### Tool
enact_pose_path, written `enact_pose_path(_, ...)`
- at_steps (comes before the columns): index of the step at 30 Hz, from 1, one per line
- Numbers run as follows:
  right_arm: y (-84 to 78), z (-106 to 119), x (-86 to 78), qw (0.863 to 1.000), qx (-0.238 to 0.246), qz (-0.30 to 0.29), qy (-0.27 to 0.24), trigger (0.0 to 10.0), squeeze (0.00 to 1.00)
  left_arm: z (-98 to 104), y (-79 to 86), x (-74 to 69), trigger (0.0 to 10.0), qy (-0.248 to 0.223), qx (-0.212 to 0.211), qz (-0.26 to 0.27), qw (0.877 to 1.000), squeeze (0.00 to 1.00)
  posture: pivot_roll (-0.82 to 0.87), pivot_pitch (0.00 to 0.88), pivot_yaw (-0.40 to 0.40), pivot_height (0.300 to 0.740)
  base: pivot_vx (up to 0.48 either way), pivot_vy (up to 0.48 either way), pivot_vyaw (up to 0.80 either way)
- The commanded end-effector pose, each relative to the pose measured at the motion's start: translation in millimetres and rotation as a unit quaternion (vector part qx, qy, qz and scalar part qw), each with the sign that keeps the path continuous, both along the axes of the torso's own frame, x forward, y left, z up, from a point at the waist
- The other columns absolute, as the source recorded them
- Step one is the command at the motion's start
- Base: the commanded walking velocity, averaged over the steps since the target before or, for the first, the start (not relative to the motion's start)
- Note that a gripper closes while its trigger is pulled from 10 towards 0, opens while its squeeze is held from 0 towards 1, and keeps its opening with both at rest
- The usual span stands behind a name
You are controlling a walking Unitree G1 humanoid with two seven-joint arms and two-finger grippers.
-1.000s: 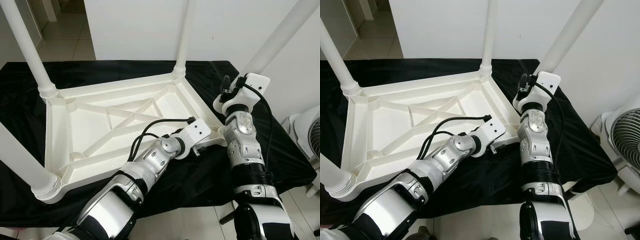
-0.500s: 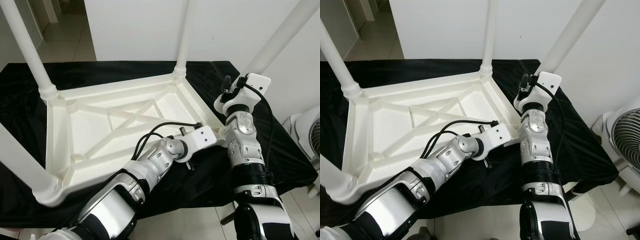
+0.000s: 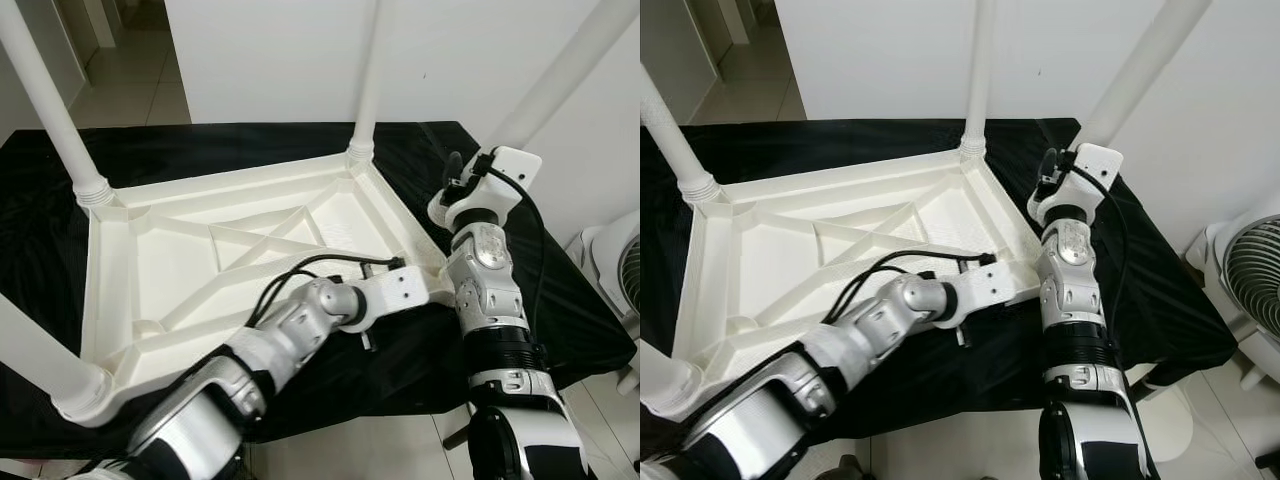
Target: Building children table
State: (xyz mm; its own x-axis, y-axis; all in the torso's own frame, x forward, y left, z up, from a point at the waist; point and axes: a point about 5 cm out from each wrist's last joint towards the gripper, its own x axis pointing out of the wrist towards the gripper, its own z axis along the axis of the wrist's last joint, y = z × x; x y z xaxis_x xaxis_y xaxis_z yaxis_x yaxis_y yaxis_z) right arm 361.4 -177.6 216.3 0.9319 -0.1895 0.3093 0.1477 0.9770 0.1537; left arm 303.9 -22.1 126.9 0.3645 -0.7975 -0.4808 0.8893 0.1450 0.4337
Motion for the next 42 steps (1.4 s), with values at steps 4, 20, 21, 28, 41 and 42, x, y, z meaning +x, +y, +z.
enact_pose_path(4,-1.2,1,0.4,1.0,0.005,-0.002,0.0,10.0,0.0,-20,45.3,3.0,9.8,0.01,0.07,0.011,0.997,0.0,0.09,0.0,-0.004,0.74,0.0,0.0,0.0)
enact_pose_path(20,1.6,1,1.2,1.0,0.003,0.007,0.003,10.0,0.0,-19,148.3,17.2,10.0,0.019,0.093,0.161,0.982,0.0,0.09,0.0,-0.024,0.74,0.0,0.0,0.0)
enact_pose_path(21,2.6,1,1.1,1.0,0.001,0.01,0.002,10.0,0.0,-21,154.7,13.9,9.1,0.021,0.098,0.162,0.982,0.0,0.09,0.0,-0.026,0.74,0.0,0.0,0.0)
enact_pose_path(28,7.7,-1,3.5,1.0,-0.005,0.029,0.01,10.0,0.0,-21,143.8,-13.4,10.0,0.049,0.062,0.104,0.991,0.0,0.1,0.0,-0.05,0.74,0.0,0.0,0.0)
enact_pose_path(41,30.2,-11,7.8,0.994,-0.037,0.083,0.052,10.0,0.0,-11,96.7,-38.6,10.0,0.073,-0.011,0.02,0.997,0.38,0.11,0.0,-0.057,0.74,0.0,0.0,0.0)
enact_pose_path(42,30.2,-11,7.8,0.994,-0.037,0.083,0.052,10.0,0.0,-11,96.7,-38.6,10.0,0.073,-0.011,0.02,0.997,0.38,0.11,0.0,-0.057,0.74,0.0,0.0,0.0)
